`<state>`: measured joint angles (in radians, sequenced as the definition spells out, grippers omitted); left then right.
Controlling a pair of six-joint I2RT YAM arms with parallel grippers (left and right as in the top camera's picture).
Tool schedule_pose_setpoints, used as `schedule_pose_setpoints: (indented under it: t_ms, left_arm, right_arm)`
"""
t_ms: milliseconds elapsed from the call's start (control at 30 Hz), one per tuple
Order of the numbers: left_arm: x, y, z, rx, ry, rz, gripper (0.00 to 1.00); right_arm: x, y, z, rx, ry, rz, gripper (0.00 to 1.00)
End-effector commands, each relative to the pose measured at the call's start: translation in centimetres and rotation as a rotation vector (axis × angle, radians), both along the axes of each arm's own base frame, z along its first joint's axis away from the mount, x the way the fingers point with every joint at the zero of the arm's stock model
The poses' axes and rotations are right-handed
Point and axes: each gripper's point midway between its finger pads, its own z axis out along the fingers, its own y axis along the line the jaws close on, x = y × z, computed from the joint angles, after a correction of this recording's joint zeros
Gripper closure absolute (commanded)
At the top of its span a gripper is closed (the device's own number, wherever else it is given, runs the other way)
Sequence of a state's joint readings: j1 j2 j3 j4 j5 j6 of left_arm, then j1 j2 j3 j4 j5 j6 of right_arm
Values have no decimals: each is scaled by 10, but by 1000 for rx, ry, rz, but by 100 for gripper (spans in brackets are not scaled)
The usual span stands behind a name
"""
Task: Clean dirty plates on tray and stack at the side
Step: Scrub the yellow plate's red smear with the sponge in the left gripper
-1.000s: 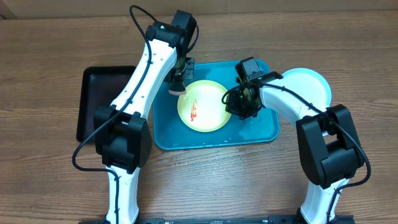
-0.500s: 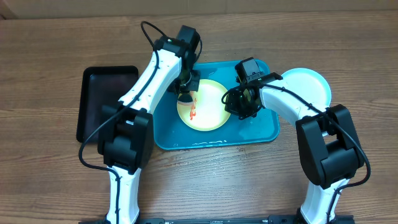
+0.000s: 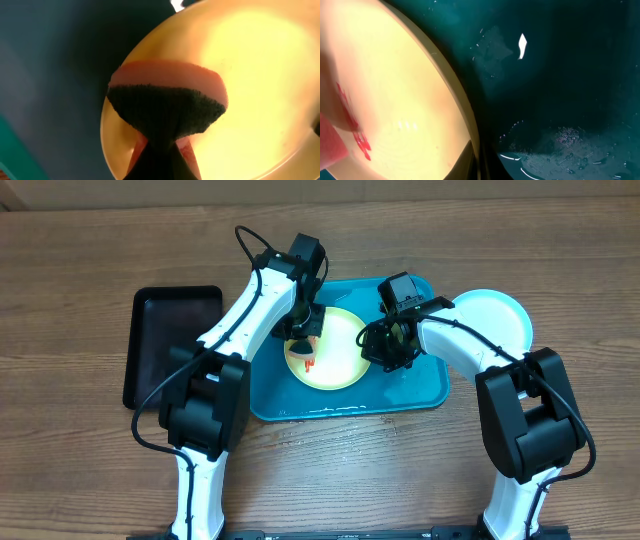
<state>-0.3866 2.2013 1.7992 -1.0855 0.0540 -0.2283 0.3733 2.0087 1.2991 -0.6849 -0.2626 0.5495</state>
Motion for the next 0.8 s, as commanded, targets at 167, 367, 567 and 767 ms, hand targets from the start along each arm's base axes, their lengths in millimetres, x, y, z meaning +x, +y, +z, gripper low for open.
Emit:
schedule_pose_setpoints:
  t_ms: [167,367,567,767]
  left_arm:
    - [1,-7,-3,-21,-12,-35,96]
    - [-8,-18,-10,-14,-4,-65,96]
    - [-18,-24,-23,-3,10,-86,96]
    - [-23,-33,-23,-50,31,-93,96]
  right_arm:
    - [-11,-7,-20,-44,44,-5,96]
    - [-11,-7,-20,-44,44,-5,96]
    - [-11,-7,-20,-44,44,-5,96]
    - [-11,-7,-20,-44,44,-5,96]
